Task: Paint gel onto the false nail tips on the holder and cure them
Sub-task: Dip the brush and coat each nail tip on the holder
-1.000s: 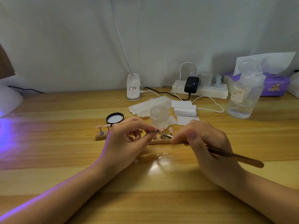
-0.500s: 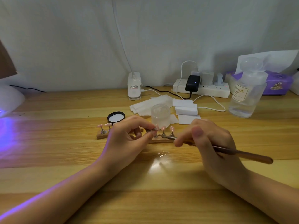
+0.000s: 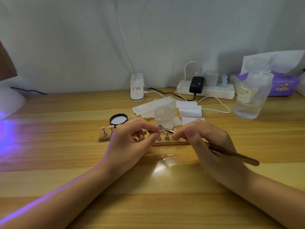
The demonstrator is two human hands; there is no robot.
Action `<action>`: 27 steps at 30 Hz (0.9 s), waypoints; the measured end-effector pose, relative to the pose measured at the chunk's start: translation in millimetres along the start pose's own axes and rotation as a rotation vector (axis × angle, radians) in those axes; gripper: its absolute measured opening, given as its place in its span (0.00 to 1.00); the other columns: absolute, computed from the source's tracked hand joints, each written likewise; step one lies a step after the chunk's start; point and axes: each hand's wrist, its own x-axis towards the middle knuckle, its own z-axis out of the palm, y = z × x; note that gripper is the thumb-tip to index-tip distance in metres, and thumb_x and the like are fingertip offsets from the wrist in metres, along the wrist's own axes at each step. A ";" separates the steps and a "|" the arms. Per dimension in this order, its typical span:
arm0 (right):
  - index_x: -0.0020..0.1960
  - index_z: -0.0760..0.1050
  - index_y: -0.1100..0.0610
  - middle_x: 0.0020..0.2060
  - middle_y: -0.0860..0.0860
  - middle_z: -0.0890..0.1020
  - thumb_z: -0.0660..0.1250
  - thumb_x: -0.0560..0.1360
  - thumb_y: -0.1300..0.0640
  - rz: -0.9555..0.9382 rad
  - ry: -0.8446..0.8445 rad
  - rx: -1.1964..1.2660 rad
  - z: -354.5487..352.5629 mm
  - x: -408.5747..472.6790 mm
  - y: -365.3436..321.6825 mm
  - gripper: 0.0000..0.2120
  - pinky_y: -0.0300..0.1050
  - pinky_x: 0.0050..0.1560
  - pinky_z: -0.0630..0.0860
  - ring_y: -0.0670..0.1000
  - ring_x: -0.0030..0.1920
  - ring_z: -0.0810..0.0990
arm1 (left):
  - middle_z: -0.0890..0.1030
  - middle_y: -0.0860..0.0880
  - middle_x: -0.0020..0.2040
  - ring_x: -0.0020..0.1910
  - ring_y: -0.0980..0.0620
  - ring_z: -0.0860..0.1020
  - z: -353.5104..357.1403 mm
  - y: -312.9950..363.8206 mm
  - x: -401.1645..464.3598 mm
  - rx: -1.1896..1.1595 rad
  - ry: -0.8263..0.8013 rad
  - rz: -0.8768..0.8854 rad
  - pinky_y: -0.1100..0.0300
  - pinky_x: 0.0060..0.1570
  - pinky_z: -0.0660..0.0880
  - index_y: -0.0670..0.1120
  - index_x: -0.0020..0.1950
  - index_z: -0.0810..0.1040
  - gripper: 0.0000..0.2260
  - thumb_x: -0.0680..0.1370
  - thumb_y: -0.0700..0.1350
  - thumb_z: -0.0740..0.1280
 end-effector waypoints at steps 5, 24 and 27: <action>0.38 0.78 0.55 0.34 0.45 0.80 0.52 0.78 0.47 0.037 0.028 0.100 -2.1 -2.7 -2.6 0.21 0.31 0.43 0.71 0.37 0.40 0.78 | 0.80 0.52 0.38 0.32 0.52 0.71 0.5 -2.0 -0.7 0.019 0.011 -0.020 0.69 0.32 0.68 0.46 0.44 0.82 0.06 0.70 0.37 0.73; 0.46 0.75 0.47 0.40 0.44 0.80 0.56 0.77 0.46 0.014 0.017 0.029 -3.8 3.6 -5.9 0.11 0.43 0.44 0.75 0.46 0.43 0.79 | 0.82 0.52 0.42 0.33 0.58 0.73 2.8 -3.8 0.2 -0.008 0.086 0.102 0.67 0.30 0.69 0.46 0.48 0.82 0.07 0.71 0.40 0.70; 0.46 0.75 0.46 0.40 0.43 0.80 0.52 0.79 0.46 -0.010 0.047 0.052 -4.8 2.5 -5.3 0.13 0.45 0.44 0.75 0.45 0.42 0.79 | 0.80 0.50 0.43 0.35 0.55 0.74 4.8 -3.4 0.9 0.002 0.101 0.106 0.63 0.30 0.69 0.45 0.47 0.82 0.07 0.71 0.40 0.69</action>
